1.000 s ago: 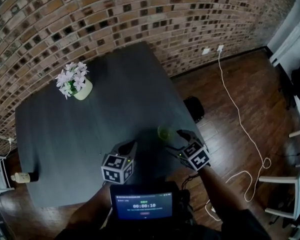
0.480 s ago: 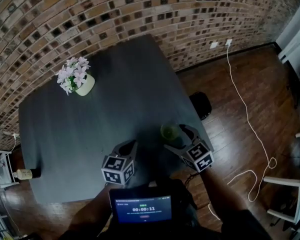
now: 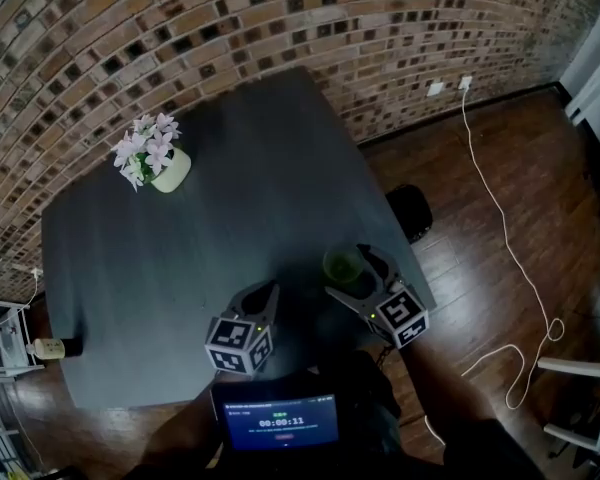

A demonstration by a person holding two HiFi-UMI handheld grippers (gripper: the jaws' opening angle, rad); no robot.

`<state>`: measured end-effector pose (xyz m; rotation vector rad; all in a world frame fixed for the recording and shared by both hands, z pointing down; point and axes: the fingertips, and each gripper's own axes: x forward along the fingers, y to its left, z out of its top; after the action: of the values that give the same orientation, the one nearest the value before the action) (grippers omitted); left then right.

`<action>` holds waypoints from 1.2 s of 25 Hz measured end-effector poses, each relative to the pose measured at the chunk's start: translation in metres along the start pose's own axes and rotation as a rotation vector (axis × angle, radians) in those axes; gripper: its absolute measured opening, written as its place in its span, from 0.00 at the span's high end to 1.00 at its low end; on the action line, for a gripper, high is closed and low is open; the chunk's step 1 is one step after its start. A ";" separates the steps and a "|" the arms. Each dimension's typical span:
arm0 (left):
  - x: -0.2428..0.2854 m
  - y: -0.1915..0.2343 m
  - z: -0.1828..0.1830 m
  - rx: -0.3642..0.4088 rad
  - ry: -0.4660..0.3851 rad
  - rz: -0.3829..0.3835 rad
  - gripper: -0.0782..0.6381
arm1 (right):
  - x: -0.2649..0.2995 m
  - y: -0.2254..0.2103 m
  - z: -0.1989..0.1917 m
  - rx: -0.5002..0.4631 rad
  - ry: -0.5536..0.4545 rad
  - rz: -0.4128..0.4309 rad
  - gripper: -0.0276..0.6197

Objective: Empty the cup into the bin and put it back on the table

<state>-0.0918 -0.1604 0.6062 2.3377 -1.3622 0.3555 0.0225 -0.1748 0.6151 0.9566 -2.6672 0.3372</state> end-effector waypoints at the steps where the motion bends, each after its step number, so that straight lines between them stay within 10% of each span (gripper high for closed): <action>1: 0.000 0.000 -0.002 0.001 -0.001 -0.001 0.90 | 0.000 0.000 0.001 -0.002 -0.013 -0.005 0.29; 30: 0.007 0.000 -0.001 0.008 -0.067 -0.031 0.90 | 0.017 -0.001 0.010 -0.091 -0.118 0.011 0.33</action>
<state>-0.0885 -0.1655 0.6099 2.3944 -1.3552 0.2755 0.0086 -0.1885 0.6119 0.9627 -2.7675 0.1651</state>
